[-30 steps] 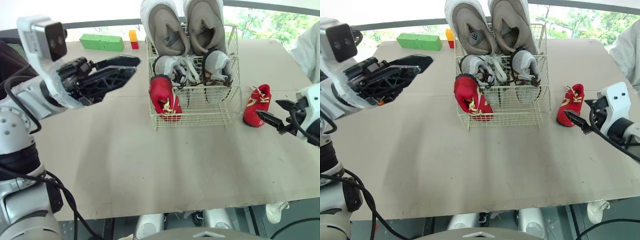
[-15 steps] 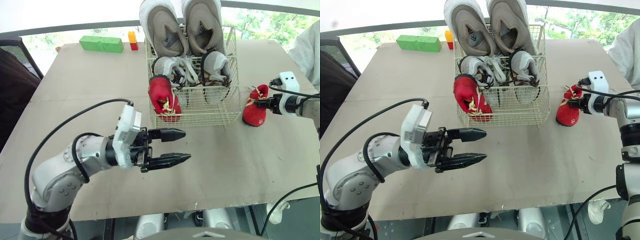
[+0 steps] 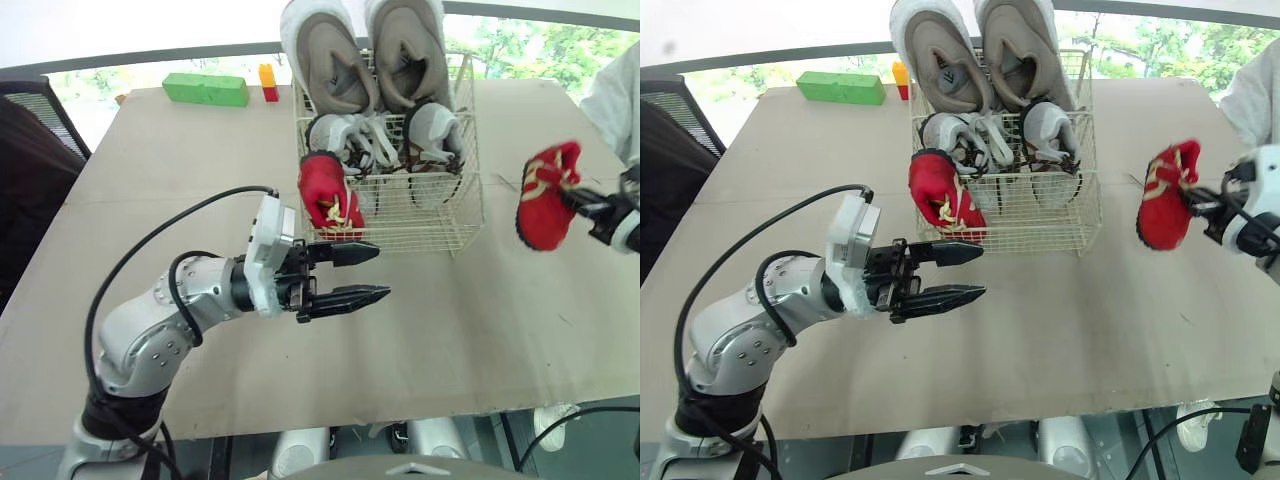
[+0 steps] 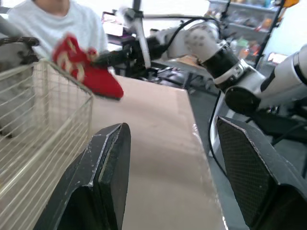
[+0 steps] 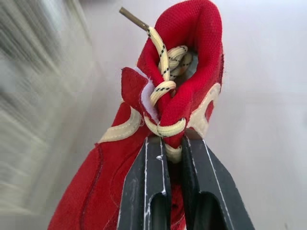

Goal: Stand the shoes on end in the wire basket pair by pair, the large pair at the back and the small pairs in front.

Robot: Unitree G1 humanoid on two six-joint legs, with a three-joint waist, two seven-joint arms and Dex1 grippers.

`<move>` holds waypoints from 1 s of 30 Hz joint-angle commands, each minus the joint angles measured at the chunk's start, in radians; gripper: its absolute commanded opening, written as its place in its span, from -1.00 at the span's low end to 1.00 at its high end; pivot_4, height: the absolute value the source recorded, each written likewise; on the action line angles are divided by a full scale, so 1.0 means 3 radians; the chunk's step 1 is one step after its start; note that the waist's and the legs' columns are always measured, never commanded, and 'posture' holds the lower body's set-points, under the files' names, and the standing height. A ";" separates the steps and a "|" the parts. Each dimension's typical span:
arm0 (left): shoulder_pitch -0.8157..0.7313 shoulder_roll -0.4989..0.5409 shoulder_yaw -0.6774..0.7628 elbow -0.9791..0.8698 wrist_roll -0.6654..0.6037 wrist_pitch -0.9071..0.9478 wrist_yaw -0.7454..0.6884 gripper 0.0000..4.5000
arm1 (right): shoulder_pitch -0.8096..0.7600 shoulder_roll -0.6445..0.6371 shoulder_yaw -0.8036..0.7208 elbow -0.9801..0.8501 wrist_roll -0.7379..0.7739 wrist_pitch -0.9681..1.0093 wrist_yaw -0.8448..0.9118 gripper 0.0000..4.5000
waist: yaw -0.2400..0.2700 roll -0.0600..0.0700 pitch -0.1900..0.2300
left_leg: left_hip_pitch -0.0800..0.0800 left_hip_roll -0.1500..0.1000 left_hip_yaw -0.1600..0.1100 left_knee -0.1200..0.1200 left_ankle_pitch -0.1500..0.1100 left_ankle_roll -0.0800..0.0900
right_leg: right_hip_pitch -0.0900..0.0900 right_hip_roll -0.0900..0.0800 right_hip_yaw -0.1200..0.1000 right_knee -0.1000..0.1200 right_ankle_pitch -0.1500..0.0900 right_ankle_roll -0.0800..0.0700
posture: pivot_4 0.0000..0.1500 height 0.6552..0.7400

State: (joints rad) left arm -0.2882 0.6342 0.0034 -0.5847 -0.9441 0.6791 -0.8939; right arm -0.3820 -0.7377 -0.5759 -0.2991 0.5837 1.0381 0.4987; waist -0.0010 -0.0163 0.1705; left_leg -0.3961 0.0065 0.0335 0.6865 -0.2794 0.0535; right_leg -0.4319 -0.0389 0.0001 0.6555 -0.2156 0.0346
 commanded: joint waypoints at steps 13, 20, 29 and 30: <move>-0.0247 0.0001 0.0144 0.0140 -0.0146 0.0107 0.0001 0.39 | -0.0406 0.1379 0.0439 -0.1541 0.0674 -0.0801 -0.1125 -0.99 | -0.0042 -0.0001 0.0000 | -0.0001 0.0003 -0.0003 0.0000 0.0000 0.0000 | -0.0003 0.0004 0.0004 0.0004 -0.0001 0.0000 | 1.00 1.00; -0.0012 0.0105 0.0385 -0.0032 -0.0266 0.0161 0.0178 0.39 | -0.0032 0.1499 0.1501 -0.1117 -0.0662 -0.2261 -0.0909 -0.99 | -0.0041 -0.0002 0.0000 | -0.0002 0.0002 -0.0003 -0.0001 0.0006 -0.0010 | -0.0003 0.0002 0.0000 0.0000 -0.0002 0.0000 | 1.00 1.00; 0.0368 0.0097 0.0629 -0.0273 -0.0318 0.0073 0.0446 0.39 | 0.0506 0.1702 0.2042 0.0186 -0.1975 -0.4342 -0.1004 -0.99 | -0.0046 -0.0005 -0.0003 | 0.0004 0.0002 -0.0003 -0.0003 0.0008 -0.0014 | -0.0001 0.0000 0.0003 0.0003 -0.0002 -0.0002 | 1.00 1.00; 0.0411 0.0092 0.0629 -0.0291 -0.0286 0.0047 0.0455 0.39 | 0.0517 0.1701 0.2088 0.0392 -0.2170 -0.4568 -0.1098 -0.99 | -0.0055 -0.0006 -0.0004 | 0.0005 0.0002 0.0000 -0.0003 0.0008 -0.0015 | -0.0002 -0.0001 0.0006 0.0004 -0.0002 -0.0002 | 1.00 1.00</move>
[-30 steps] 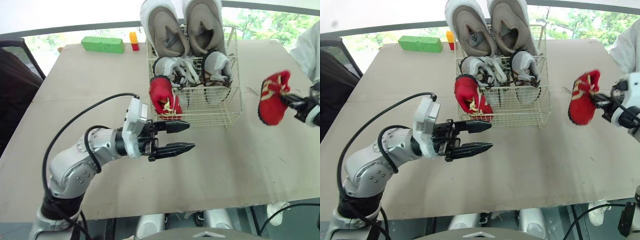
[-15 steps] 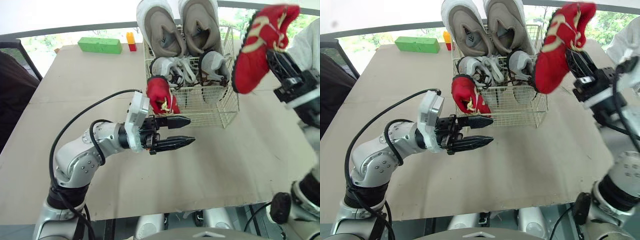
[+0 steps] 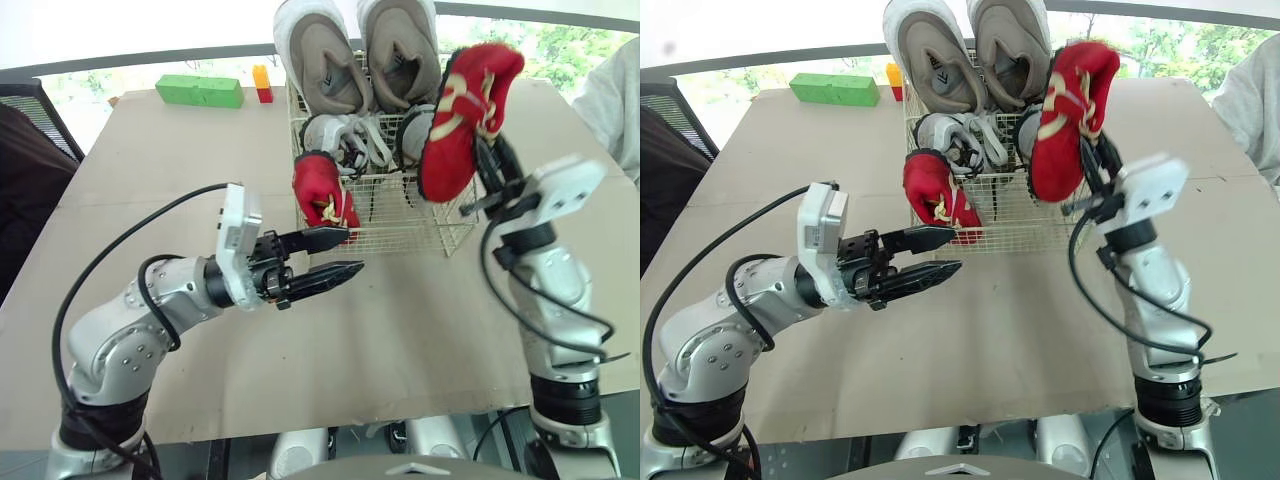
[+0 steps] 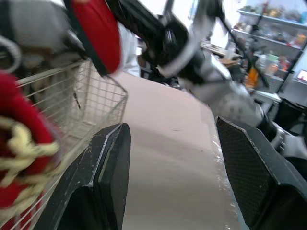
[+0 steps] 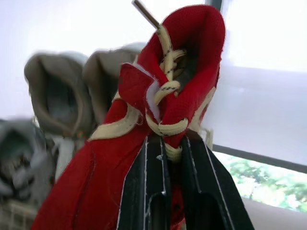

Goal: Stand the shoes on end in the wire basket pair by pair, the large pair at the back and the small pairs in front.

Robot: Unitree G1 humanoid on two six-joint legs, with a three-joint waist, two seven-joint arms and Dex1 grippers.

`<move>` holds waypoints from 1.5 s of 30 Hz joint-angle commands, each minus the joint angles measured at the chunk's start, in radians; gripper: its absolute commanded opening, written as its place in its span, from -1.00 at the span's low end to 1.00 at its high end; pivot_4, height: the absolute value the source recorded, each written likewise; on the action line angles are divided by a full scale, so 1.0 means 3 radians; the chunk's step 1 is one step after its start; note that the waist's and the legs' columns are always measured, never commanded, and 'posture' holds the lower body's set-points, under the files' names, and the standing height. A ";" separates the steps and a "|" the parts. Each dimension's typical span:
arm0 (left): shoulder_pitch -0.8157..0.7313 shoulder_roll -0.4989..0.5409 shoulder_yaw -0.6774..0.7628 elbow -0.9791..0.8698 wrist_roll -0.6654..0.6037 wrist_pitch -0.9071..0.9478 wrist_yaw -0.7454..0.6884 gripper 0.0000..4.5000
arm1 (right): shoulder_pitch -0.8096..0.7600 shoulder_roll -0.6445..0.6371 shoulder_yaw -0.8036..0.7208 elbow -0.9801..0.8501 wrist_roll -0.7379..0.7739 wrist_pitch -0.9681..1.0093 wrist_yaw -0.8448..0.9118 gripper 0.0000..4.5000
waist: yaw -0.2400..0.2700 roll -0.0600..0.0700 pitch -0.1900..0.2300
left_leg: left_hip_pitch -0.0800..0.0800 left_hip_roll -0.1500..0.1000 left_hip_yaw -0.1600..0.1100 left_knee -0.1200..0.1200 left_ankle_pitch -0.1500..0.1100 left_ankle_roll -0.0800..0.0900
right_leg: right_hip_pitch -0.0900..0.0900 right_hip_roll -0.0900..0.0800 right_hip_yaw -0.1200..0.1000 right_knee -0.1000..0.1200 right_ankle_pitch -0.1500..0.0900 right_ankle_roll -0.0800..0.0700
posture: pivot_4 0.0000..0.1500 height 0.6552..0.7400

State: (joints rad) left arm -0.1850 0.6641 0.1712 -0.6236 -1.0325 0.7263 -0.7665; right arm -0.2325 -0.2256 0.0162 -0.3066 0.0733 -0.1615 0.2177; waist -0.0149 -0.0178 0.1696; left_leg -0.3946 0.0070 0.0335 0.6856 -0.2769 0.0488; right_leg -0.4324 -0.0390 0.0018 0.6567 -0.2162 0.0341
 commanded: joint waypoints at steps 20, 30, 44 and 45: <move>0.0277 -0.0018 0.0058 -0.0015 0.0205 -0.0320 -0.0010 0.39 | 0.0993 -0.0370 0.0168 0.0153 0.0351 -0.0369 0.0398 0.46 | 0.0006 -0.0017 -0.0011 | 0.0061 0.0002 0.0004 -0.0006 -0.0008 0.0012 | 0.0057 -0.0021 0.0005 -0.0001 -0.0016 -0.0025 | 1.00 1.00; 0.0888 0.0201 0.0356 0.0014 0.0154 -0.0333 -0.0256 0.39 | 0.1761 -0.1622 -0.0736 -0.0873 0.1288 0.0701 0.1311 0.46 | 0.0015 -0.0010 -0.0005 | 0.0046 0.0004 0.0000 -0.0018 -0.0012 0.0018 | 0.0053 -0.0026 -0.0012 -0.0033 -0.0017 -0.0022 | 1.00 1.00; 0.1006 0.0071 0.0443 -0.0084 0.0195 -0.0686 -0.0538 0.39 | -0.0272 -0.1400 0.0272 -0.1261 0.1116 0.2866 0.0358 0.46 | 0.0063 -0.0010 -0.0003 | 0.0013 0.0003 -0.0013 -0.0018 -0.0012 0.0017 | 0.0031 -0.0029 -0.0026 -0.0045 -0.0015 -0.0024 | 1.00 1.00; 0.1005 0.0062 0.0435 -0.0097 0.0199 -0.0690 -0.0512 0.39 | -0.0328 -0.1368 0.0337 -0.1222 0.1055 0.2910 0.0334 0.46 | 0.0070 -0.0010 -0.0003 | 0.0004 0.0003 -0.0015 -0.0018 -0.0011 0.0016 | 0.0025 -0.0029 -0.0028 -0.0047 -0.0015 -0.0024 | 1.00 1.00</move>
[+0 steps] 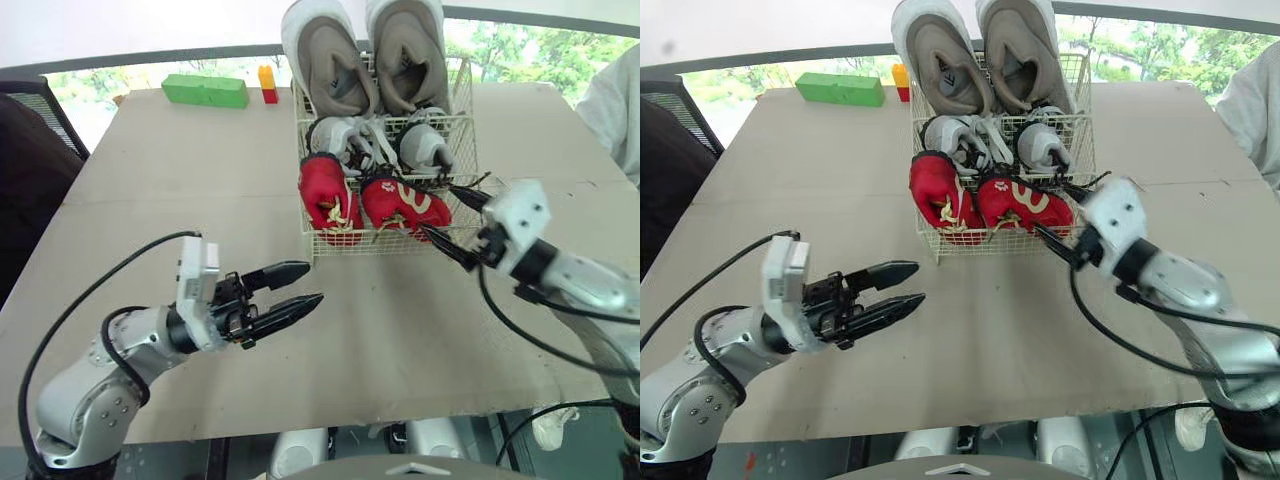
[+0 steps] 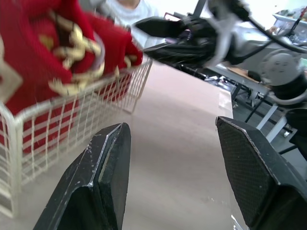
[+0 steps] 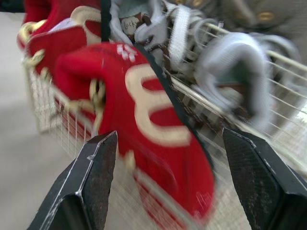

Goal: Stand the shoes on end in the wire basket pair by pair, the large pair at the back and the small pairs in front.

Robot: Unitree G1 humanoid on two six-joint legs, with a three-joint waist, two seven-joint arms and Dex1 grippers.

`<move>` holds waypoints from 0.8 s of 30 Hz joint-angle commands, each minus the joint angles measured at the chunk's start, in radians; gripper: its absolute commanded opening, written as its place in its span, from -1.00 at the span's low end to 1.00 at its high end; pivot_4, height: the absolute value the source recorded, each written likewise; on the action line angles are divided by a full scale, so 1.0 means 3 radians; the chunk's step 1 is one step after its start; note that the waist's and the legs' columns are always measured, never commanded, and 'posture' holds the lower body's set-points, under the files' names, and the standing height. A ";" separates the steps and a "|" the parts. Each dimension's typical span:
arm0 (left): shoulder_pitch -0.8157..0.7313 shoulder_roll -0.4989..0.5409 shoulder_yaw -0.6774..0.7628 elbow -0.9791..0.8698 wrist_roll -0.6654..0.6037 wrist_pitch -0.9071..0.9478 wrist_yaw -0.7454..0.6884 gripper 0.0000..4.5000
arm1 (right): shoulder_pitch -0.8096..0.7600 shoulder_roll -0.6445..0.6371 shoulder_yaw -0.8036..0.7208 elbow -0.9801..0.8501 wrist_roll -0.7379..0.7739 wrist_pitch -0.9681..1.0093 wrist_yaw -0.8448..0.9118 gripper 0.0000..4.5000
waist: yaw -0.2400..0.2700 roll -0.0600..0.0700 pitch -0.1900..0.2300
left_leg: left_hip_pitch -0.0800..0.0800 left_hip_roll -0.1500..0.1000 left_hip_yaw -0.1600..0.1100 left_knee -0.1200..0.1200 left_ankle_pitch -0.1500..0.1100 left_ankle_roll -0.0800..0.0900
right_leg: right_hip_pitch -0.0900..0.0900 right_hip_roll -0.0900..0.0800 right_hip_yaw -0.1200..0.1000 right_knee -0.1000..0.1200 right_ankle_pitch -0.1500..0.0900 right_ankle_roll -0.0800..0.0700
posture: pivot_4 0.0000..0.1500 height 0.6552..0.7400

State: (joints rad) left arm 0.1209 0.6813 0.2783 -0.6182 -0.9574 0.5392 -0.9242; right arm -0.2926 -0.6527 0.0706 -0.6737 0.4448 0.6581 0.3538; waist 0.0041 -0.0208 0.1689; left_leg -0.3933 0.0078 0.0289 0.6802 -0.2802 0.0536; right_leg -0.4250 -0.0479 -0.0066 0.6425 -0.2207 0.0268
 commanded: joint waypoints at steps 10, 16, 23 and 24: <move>-0.0027 -0.0018 -0.0001 -0.0158 -0.0009 -0.0088 0.0123 0.39 | -0.0422 0.0098 0.0235 -0.0145 -0.0096 0.0642 0.0101 0.46 | -0.0017 0.0001 -0.0001 | -0.0011 -0.0002 -0.0001 0.0001 0.0000 0.0001 | -0.0013 0.0002 -0.0001 0.0004 0.0002 -0.0002 | 1.00 1.00; -0.0031 -0.0061 -0.0039 -0.0172 0.0002 -0.0100 0.0167 0.39 | -0.0773 0.0358 0.0202 -0.0241 0.0089 0.1259 -0.0045 0.46 | -0.0060 0.0002 0.0000 | -0.0012 -0.0001 -0.0002 0.0001 0.0000 0.0001 | -0.0014 0.0004 -0.0002 0.0006 0.0010 0.0011 | 1.00 1.00; 0.0114 -0.0054 0.0013 -0.0470 -0.0128 -0.0045 0.0337 0.39 | -0.0872 0.0335 0.0108 -0.0276 0.0142 0.1518 -0.0058 0.46 | -0.0049 0.0002 0.0000 | -0.0018 -0.0004 -0.0009 0.0001 0.0000 0.0001 | -0.0014 -0.0003 -0.0008 0.0001 0.0009 0.0009 | 1.00 1.00; 0.0119 -0.0049 0.0014 -0.0491 -0.0146 -0.0040 0.0360 0.39 | -0.0880 0.0307 0.0121 -0.0256 0.0098 0.1515 -0.0065 0.46 | -0.0052 0.0002 0.0000 | -0.0018 -0.0004 -0.0009 0.0001 0.0000 0.0001 | -0.0014 -0.0003 -0.0008 0.0001 0.0009 0.0010 | 1.00 1.00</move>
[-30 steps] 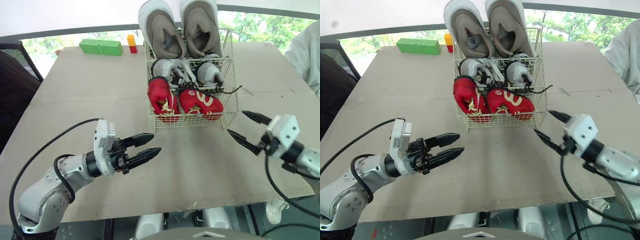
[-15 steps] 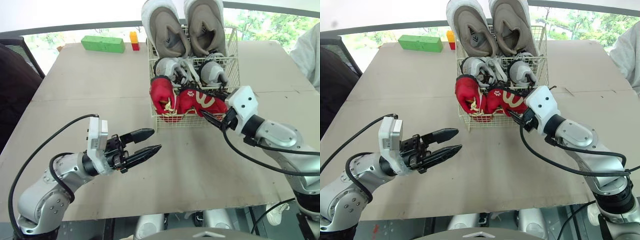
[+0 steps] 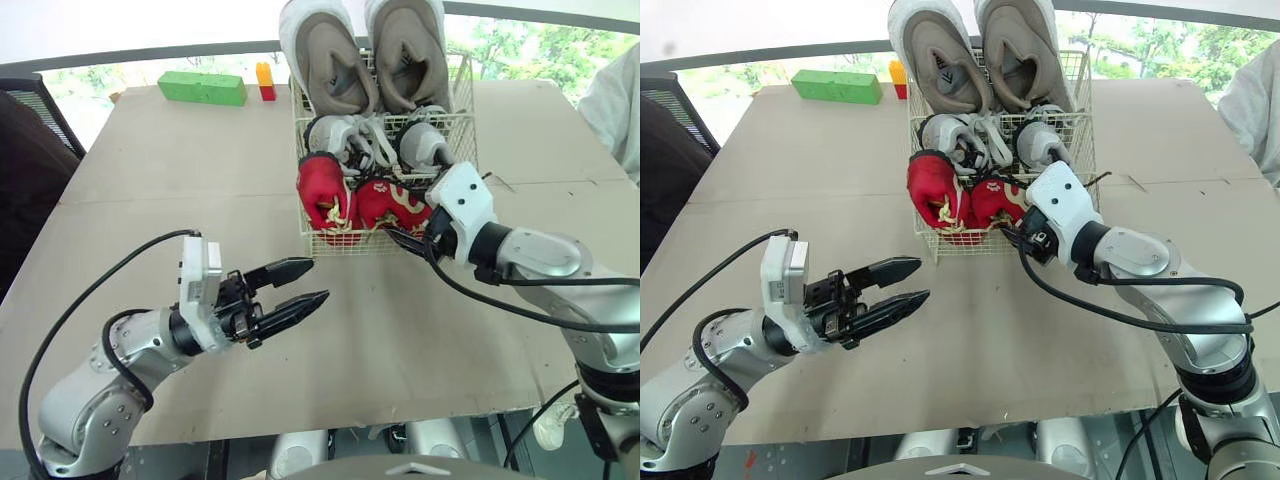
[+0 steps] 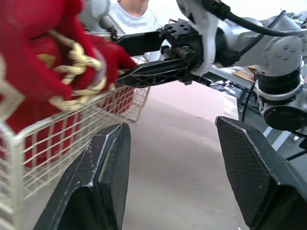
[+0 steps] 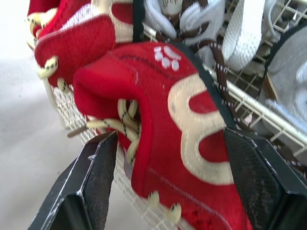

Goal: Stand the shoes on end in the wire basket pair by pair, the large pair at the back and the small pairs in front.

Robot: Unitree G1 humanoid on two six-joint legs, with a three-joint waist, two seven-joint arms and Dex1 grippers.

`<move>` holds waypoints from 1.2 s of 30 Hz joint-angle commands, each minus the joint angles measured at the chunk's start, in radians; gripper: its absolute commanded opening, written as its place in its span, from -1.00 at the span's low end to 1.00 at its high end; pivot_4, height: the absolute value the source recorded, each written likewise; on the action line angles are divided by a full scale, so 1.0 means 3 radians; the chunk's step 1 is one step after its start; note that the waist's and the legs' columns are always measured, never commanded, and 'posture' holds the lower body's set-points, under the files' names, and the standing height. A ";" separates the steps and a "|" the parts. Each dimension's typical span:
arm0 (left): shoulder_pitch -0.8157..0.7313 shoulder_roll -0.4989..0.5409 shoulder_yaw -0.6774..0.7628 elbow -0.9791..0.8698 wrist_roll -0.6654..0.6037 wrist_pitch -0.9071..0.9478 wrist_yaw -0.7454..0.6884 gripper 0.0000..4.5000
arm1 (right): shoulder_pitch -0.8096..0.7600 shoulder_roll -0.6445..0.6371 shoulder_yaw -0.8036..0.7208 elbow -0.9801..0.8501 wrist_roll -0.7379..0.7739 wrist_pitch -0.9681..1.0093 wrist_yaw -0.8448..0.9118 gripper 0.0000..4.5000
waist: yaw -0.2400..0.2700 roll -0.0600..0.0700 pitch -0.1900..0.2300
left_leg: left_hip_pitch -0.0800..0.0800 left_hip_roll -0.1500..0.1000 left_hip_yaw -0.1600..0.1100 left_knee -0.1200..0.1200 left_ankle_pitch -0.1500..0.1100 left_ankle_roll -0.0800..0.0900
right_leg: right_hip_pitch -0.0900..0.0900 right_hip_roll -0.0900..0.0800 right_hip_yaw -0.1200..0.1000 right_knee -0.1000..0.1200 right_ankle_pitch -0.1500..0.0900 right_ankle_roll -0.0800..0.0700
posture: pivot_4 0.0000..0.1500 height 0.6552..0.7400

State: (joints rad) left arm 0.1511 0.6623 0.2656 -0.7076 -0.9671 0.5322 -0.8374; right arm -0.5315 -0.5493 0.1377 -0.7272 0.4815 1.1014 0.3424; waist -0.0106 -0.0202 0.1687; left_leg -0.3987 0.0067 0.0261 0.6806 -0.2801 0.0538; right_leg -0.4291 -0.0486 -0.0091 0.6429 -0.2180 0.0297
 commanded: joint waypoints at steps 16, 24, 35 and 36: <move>-0.0198 0.0106 -0.0086 -0.0256 -0.0331 0.0107 0.0340 0.39 | -0.0013 0.1014 -0.1202 -0.0321 0.0155 0.0489 -0.0718 -0.97 | 0.0011 0.0002 0.0001 | 0.0002 -0.0003 -0.0007 0.0010 0.0000 0.0000 | 0.0008 0.0002 -0.0004 0.0005 0.0001 0.0002 | 1.00 1.00; -0.0232 0.0112 -0.0129 -0.0179 -0.0330 0.0093 0.0296 0.39 | -0.0011 0.1548 -0.2141 -0.0600 0.0282 0.1072 -0.1073 -0.97 | 0.0045 0.0012 0.0007 | -0.0004 -0.0006 -0.0012 0.0007 0.0001 -0.0001 | 0.0006 0.0003 -0.0011 0.0003 0.0001 0.0003 | 1.00 1.00; -0.0246 0.0117 -0.0179 -0.0090 -0.0258 0.0080 0.0225 0.39 | 0.0574 0.1272 -0.1894 -0.0271 0.0033 0.1060 -0.1079 -0.97 | 0.0070 0.0017 -0.0005 | 0.0014 -0.0008 -0.0010 0.0007 0.0000 0.0000 | 0.0022 0.0011 -0.0011 -0.0002 -0.0008 -0.0010 | 1.00 1.00; -0.0245 0.0114 -0.0179 -0.0070 -0.0245 0.0071 0.0210 0.39 | 0.0570 0.1240 -0.1871 -0.0260 0.0023 0.1051 -0.1072 -0.97 | 0.0074 0.0017 -0.0006 | 0.0016 -0.0008 -0.0012 0.0007 0.0000 0.0000 | 0.0024 0.0012 -0.0012 -0.0002 -0.0008 -0.0011 | 1.00 1.00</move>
State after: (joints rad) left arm 0.0810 0.6910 0.2036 -0.7296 -1.0459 0.5683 -0.7604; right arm -0.3745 -0.1601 -0.4167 -0.8345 0.5211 1.4047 0.0455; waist 0.0115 -0.0151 0.1671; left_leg -0.3938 0.0043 0.0217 0.6826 -0.2801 0.0539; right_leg -0.4215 -0.0447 -0.0130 0.6425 -0.2204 0.0265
